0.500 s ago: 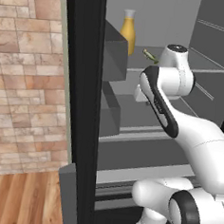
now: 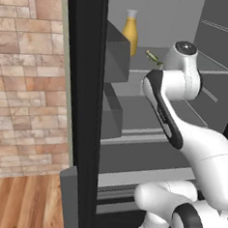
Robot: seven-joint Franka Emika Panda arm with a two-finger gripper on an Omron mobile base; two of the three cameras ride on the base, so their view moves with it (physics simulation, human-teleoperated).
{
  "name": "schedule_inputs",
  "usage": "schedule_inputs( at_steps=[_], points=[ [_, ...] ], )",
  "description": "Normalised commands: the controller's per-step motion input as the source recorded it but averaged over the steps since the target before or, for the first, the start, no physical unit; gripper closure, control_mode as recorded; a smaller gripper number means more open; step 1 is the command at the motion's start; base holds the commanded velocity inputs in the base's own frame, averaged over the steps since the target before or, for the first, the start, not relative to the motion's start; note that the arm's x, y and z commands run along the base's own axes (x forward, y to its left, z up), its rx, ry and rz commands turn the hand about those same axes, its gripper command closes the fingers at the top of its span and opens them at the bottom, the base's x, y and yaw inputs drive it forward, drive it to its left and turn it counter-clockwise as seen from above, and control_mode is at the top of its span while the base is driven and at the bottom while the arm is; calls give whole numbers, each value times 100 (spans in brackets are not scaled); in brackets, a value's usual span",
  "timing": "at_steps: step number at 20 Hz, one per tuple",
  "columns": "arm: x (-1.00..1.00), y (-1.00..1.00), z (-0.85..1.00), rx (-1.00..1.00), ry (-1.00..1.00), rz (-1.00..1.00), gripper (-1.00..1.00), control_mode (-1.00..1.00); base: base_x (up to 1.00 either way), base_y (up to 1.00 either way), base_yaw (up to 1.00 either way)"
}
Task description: Take the fish out of the fridge, briefly rinse it in the sink, and place it on the tray next to the sink.
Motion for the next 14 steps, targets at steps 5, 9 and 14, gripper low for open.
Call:
schedule_inputs(
  at_steps=[5, 9, 14],
  points=[
    [-1, -20, 57, 0, -40, 0, -100, -100, 0, 0, 0],
    [22, -31, 36, 4, -19, 0, -100, -100, 0, 0, 0],
    [40, -40, 11, 6, -2, 0, -100, -100, 0, 0, 0]
  ],
)
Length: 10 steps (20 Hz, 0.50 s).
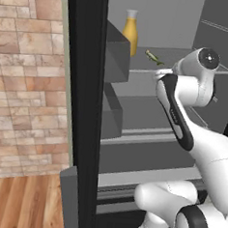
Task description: Take the fish out of the fridge, briefly rinse it in the sink, and place it on the tray next to the sink.
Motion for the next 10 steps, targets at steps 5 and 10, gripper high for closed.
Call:
schedule_inputs(
  at_steps=[5, 10],
  points=[
    [53, -44, 21, 6, 0, 0, -100, -100, 0, 0, 0],
    [46, -35, 32, 7, 0, 0, -100, -100, 0, 0, 0]
  ],
)
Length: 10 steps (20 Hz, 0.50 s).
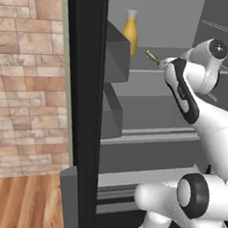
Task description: Take the fish out of the fridge, briefly rinse it in the sink, and place it on the tray next to the sink.
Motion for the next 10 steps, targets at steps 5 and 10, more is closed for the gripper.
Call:
schedule_inputs(
  at_steps=[5, 10],
  points=[
    [72, -8, 0, 1, 3, 0, -100, -100, 0, 0, 0],
    [93, 0, 0, 0, 7, 0, -100, -100, 0, 0, 0]
  ],
)
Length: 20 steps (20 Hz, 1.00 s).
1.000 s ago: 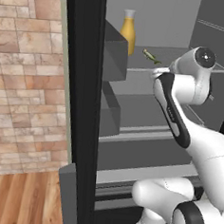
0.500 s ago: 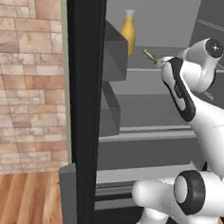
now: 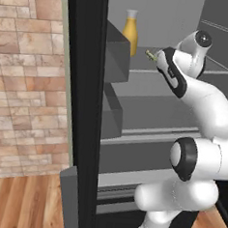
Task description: Take the fish out of the fridge, briefly rinse it in the sink, and place it on the tray next to the sink.
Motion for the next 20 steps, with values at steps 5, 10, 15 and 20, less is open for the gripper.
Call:
schedule_inputs(
  at_steps=[5, 10, 15, 20],
  points=[
    [93, 0, 0, 0, 6, 0, -100, -100, 0, 0, 0],
    [56, 3, -2, 0, 4, 2, -100, -100, 0, 0, 0],
    [4, 0, -35, 0, 2, 5, -100, -100, 0, 0, 0],
    [0, 11, -21, 0, 0, 7, -100, -100, 0, 0, 0]
  ],
)
